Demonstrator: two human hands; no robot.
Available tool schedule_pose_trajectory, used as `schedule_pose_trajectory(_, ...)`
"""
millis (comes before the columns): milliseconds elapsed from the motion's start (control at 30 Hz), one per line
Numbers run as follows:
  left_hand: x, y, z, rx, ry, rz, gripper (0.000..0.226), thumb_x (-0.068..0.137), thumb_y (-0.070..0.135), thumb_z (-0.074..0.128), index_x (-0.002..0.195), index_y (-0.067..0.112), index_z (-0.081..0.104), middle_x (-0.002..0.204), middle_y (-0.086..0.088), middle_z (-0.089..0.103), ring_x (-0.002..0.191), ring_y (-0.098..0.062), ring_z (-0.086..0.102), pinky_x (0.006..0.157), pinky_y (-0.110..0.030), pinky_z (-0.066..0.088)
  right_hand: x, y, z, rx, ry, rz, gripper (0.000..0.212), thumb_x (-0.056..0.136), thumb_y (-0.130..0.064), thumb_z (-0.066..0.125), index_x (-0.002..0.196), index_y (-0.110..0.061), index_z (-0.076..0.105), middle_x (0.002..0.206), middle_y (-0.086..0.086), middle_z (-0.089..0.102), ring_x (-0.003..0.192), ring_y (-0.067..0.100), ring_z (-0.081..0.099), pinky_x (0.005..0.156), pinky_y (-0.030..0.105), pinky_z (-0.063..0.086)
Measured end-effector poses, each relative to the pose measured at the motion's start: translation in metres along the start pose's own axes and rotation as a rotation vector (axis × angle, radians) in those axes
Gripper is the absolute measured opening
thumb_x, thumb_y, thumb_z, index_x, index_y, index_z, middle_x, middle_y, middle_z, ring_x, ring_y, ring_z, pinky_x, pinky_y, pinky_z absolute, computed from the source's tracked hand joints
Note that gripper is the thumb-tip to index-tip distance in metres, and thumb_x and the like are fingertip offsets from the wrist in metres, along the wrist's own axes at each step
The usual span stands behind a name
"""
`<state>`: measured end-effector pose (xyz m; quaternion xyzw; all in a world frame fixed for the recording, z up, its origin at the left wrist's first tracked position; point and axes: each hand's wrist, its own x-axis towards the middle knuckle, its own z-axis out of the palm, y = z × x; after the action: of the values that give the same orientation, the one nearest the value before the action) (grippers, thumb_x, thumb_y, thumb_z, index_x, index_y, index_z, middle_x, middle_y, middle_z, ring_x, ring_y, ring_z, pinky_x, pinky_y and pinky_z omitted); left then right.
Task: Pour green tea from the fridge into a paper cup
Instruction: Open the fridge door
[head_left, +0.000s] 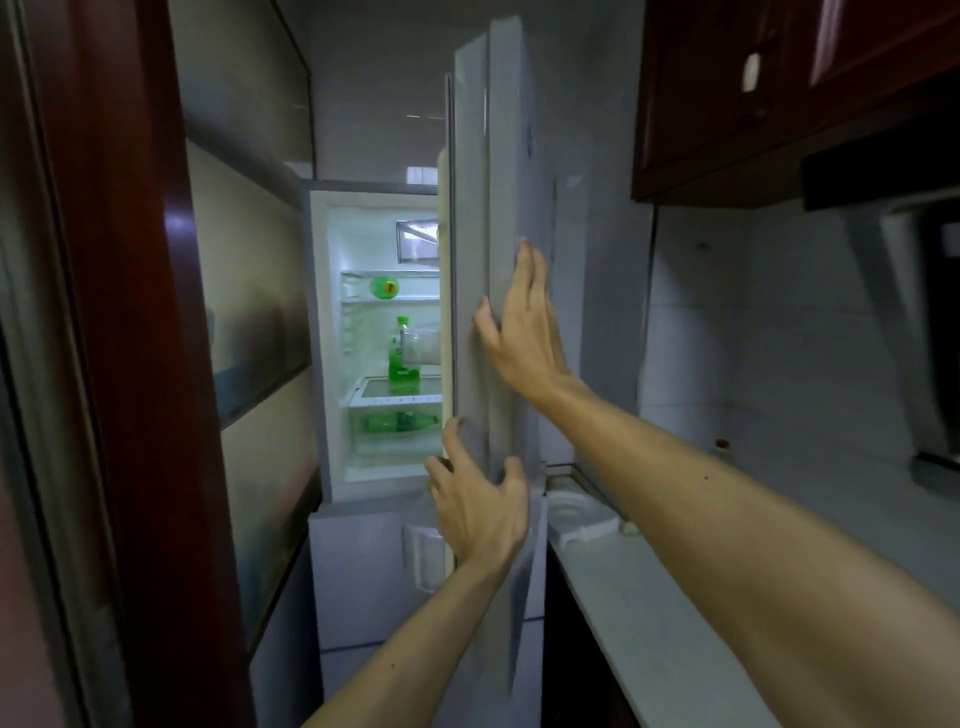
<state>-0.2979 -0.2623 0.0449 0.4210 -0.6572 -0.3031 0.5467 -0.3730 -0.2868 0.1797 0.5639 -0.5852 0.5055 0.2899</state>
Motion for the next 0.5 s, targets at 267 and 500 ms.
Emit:
schedule_pose_trajectory(267,-0.021,0.008,0.027,-0.034,-0.123,0.171,0.072,0.081,0.031,0.06,0.146,0.037,0.029,0.109,-0.002,0.039,0.101,-0.025,0.049,0.082,-0.037,0.044,-0.011,0.042,-0.062,-0.093,0.082,0.008,0.067,0.096,-0.017,0.057,0.149,0.005,0.022,0.145,0.02,0.031,0.127,0.031,0.046,0.109,0.042,0.041)
schedule_pose_trajectory(500,-0.031,0.001,0.058,0.061,-0.286,0.451,0.083,0.072,0.038,0.051,0.15,0.036,0.023,0.133,-0.012,0.029,0.124,-0.028,0.031,0.098,-0.043,0.037,-0.021,0.072,-0.106,-0.24,0.143,-0.003,0.067,0.095,-0.003,0.053,0.152,-0.001,0.018,0.144,0.02,0.027,0.111,0.017,0.048,0.1,0.027,0.044)
